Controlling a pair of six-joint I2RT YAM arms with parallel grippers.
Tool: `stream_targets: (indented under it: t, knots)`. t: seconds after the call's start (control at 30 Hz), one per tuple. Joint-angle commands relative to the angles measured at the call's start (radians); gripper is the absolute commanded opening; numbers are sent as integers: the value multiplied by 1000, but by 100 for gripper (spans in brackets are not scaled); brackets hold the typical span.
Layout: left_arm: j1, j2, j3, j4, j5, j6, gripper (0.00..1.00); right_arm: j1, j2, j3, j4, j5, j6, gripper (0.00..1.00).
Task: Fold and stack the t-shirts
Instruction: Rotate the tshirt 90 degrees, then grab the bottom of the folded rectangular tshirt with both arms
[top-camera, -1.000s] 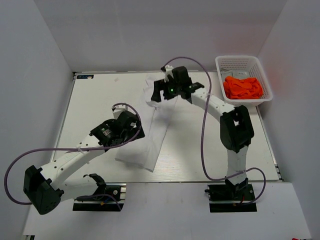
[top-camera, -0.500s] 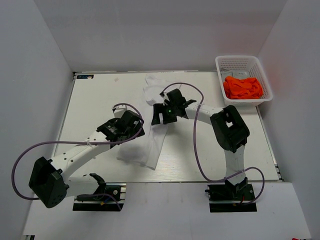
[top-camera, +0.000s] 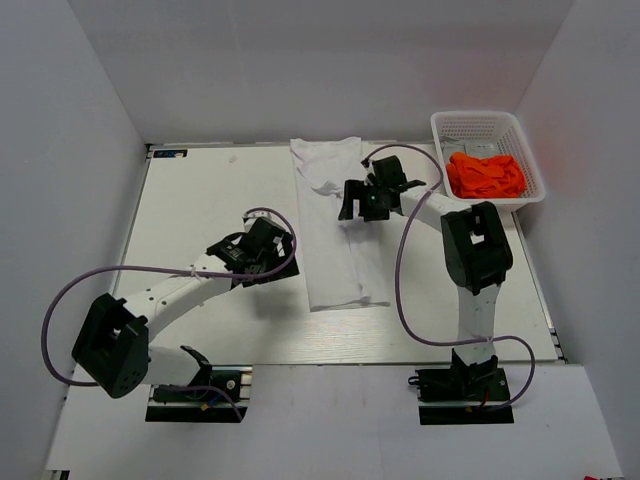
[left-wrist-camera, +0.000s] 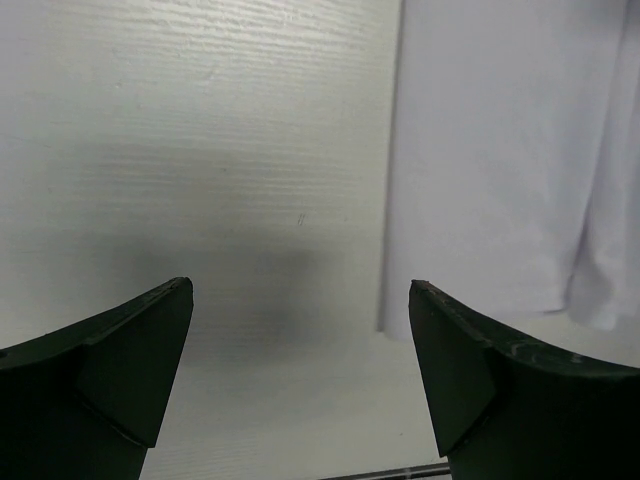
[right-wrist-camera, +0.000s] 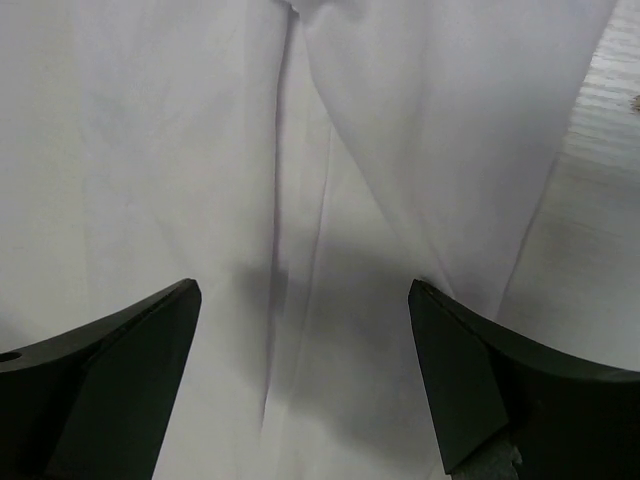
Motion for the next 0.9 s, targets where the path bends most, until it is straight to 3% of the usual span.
stream_targets:
  t: [0.0,0.07,0.17,0.4,0.53,0.67,0.73,0.87]
  knots:
    - [4,23,-22,55,93,57,99,25,-128,11,-55,2,-104,90]
    - [4,46,-35,64,141,95,99,28,-220,-134,15,-57,-60,90]
    - [-22,107,-12,95,235,152,99,21,-357,-298,86,-31,11,90]
    - [-50,170,-45,199,408,223,99,13,-616,-649,-46,112,121,90]
    - [-87,231,-45,221,461,236,99,12,-728,-736,-138,106,111,90]
    - [-125,287,-35,212,471,246,85,16,-756,-790,-166,37,119,90]
    - [-136,300,-35,187,446,237,75,16,-756,-811,-152,-12,134,81]
    - [-148,322,-44,169,417,227,62,16,-725,-836,-158,-36,143,72]
